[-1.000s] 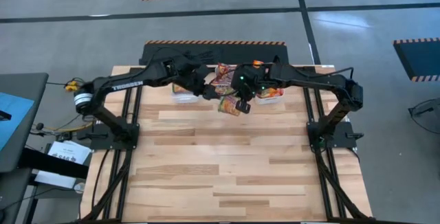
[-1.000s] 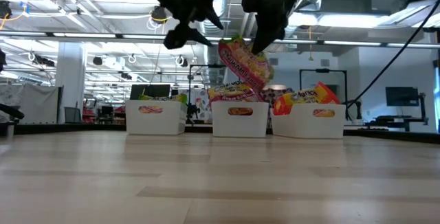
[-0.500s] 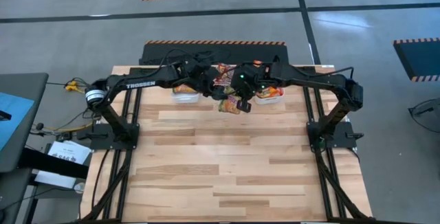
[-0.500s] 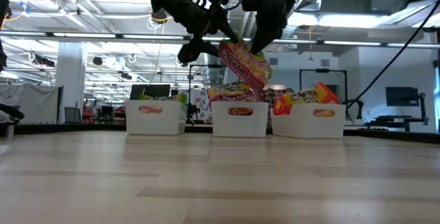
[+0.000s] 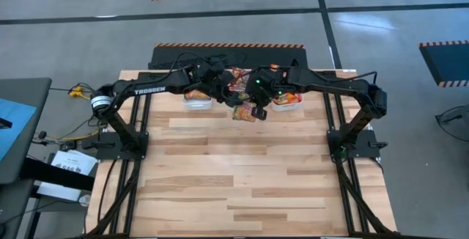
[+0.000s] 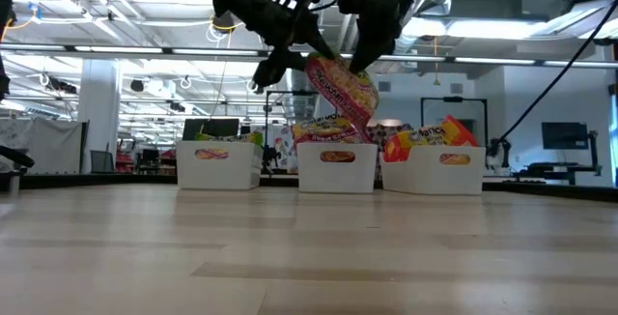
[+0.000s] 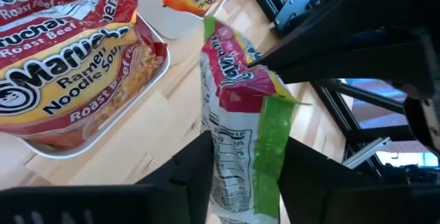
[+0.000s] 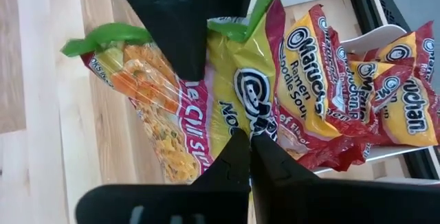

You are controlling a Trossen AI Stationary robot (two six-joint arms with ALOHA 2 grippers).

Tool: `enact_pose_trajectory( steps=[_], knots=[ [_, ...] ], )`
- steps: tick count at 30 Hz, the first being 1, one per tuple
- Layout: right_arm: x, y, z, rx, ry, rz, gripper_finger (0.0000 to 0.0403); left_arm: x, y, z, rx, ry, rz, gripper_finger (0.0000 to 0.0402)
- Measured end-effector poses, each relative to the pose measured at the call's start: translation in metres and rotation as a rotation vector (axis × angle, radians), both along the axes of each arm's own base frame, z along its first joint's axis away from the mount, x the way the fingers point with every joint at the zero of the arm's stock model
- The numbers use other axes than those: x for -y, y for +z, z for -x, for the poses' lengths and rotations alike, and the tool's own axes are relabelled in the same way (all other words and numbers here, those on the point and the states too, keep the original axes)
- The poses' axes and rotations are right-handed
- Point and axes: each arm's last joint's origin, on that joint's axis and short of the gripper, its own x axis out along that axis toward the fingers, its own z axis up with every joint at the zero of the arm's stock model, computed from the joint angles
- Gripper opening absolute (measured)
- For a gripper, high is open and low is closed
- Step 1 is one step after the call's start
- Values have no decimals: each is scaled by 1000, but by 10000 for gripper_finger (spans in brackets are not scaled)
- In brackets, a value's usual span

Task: Sort Maruchan noodles
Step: Put the green noodle pack into the left white bin

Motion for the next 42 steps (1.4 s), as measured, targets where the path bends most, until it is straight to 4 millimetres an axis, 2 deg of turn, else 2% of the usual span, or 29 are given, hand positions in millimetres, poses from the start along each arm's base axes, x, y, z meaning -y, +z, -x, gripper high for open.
enact_pose_trajectory(
  steps=[6, 13, 22, 26, 33, 42],
  knots=[
    [2, 11, 0, 26, -19, -2, 8, -1, 1, 1, 2, 6, -12, 102],
    [1, 12, 2, 3, -13, -6, 21, 0, 1, 0, 5, -5, -29, 96],
    [-2, 10, 2, -21, 12, -11, 113, 2, 0, 0, -3, -28, -23, 95],
    [0, 12, 7, -35, 2, -14, 155, -2, 1, 7, -27, -29, -20, 94],
    [5, 35, 29, 25, -42, 1, 194, -13, 16, 40, -102, -12, -37, 94],
    [16, 65, 66, 101, -116, 39, 190, -14, 47, 107, -268, 103, -151, 94]
  ],
)
